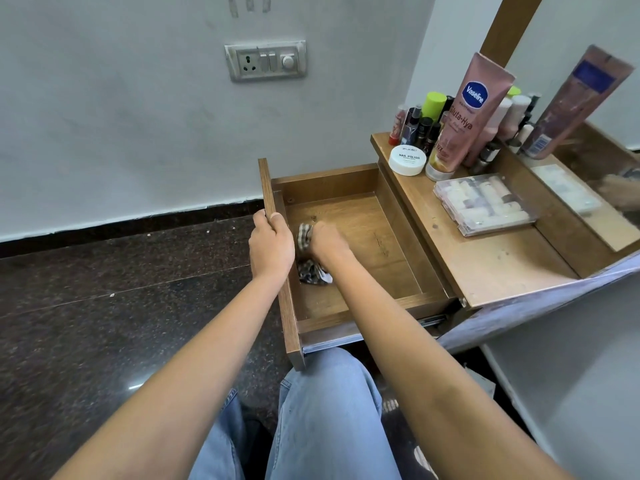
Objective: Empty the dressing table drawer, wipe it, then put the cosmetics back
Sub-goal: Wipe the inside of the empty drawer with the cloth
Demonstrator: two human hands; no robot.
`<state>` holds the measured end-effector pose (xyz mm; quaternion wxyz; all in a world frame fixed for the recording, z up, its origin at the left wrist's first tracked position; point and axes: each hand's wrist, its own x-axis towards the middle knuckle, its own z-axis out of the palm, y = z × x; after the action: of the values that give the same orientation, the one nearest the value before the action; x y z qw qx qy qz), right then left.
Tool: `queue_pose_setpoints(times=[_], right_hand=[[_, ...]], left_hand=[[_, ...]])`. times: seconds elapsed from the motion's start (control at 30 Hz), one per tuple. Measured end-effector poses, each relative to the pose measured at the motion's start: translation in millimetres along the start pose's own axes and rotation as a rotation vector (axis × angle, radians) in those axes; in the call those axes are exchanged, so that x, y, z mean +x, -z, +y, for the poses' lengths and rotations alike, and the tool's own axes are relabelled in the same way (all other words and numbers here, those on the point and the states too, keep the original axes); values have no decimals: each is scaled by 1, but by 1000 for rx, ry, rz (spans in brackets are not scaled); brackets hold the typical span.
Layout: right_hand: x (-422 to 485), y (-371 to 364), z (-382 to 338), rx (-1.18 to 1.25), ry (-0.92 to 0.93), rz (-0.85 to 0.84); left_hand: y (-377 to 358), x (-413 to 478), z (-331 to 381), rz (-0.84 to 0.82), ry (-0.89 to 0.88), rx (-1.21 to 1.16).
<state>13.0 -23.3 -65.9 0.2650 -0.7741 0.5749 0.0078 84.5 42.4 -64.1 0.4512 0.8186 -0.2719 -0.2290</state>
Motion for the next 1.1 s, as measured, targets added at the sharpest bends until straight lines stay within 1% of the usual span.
queue_pose_setpoints(times=[0.07, 0.17, 0.33, 0.4, 0.5, 0.57, 0.63, 0.77, 0.87, 0.9, 1.0, 1.07, 1.1], right_hand=[[7, 3, -4, 13, -19, 30], [8, -2, -5, -29, -32, 14], [-9, -16, 9, -126, 17, -81], [-22, -17, 17, -109, 18, -116], [-43, -18, 27, -49, -55, -252], [-52, -20, 30, -91, -95, -312], [-57, -19, 26, -153, -131, -330], [-56, -22, 12, -228, -130, -292], [-58, -25, 7, -308, -191, -297], [-58, -24, 9, -334, -198, -273], [-61, -10, 28, -465, -220, -178], [-59, 5, 51, -578, -286, -171], [-58, 14, 62, -593, -328, -173]], left_hand=[[0, 0, 1, 10, -16, 13], [2, -1, 2, 15, -27, 9], [2, -3, 4, 19, -28, -5], [2, -2, 4, 19, -26, -4], [2, -2, 3, 17, -24, 4], [2, -2, 2, 16, -23, 10], [2, -2, 1, 12, -28, 21], [3, -2, 2, 6, -39, 36], [3, -4, 4, -1, -29, 56], [4, -5, 5, -1, -29, 65], [5, -5, 5, -1, -15, 67], [4, -5, 5, 1, -8, 63], [4, -5, 5, 2, -8, 62]])
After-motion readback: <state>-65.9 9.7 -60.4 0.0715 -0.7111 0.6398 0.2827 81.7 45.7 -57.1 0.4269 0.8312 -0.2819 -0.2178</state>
